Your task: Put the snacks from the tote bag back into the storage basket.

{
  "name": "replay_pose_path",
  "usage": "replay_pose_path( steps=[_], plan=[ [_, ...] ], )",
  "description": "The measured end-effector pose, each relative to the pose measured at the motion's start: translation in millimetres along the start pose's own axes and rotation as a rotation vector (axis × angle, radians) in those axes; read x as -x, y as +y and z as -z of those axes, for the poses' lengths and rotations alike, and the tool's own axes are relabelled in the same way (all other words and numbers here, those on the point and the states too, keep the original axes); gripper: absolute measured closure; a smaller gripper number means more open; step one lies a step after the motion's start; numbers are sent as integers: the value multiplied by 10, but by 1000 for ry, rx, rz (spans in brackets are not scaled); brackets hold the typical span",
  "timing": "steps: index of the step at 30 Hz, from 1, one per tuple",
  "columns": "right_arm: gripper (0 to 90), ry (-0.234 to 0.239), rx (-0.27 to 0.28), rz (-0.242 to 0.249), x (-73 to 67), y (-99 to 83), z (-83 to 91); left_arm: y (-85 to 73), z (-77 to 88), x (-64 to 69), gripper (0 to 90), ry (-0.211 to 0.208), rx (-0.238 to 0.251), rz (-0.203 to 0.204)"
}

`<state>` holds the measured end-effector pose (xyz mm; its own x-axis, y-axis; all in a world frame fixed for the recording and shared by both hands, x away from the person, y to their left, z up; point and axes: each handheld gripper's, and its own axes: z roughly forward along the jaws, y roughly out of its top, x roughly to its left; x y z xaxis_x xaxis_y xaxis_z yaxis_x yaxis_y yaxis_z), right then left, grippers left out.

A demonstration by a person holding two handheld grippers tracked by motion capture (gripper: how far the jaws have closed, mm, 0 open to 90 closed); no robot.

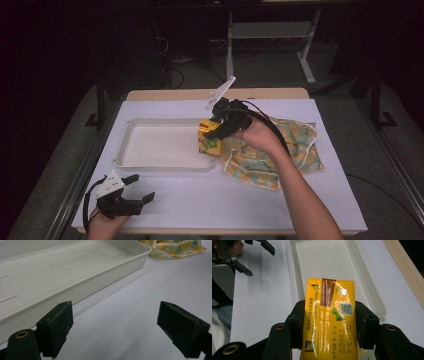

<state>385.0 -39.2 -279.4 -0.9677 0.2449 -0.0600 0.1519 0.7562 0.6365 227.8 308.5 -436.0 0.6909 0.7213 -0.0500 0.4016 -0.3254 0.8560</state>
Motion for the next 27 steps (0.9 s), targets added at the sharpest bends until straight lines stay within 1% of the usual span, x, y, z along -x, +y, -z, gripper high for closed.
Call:
replay_pose_path(
  steps=[5, 6, 8, 9, 10, 18, 23, 24, 27],
  plan=[
    [498, 10, 0, 10, -5, 48, -54, -1, 6, -12, 132, -1, 5, 2],
    [499, 13, 0, 19, -5, 73, -81, -1, 5, -13, 132, -2, 5, 2],
    [499, 10, 0, 20, -11, 86, -93, -3, -2, -7, 132, -3, 12, 4],
    [499, 10, -2, 27, -13, 97, -104, 0, 1, -7, 132, -3, 4, -4],
    [499, 16, 3, 33, -17, 115, -128, -1, -4, 2, 132, -3, 5, 1],
    [499, 32, -3, 36, -45, 176, -213, 1, -2, 2, 132, -7, 8, -2],
    [499, 46, -3, 52, -40, 234, -277, 1, 4, -10, 132, -5, 12, 0],
    [499, 51, 0, 47, -40, 251, -299, 1, 4, -11, 132, -5, 11, 1],
    [499, 53, -3, 51, -40, 271, -326, 1, 5, -9, 132, -6, 11, 1]
  ],
)
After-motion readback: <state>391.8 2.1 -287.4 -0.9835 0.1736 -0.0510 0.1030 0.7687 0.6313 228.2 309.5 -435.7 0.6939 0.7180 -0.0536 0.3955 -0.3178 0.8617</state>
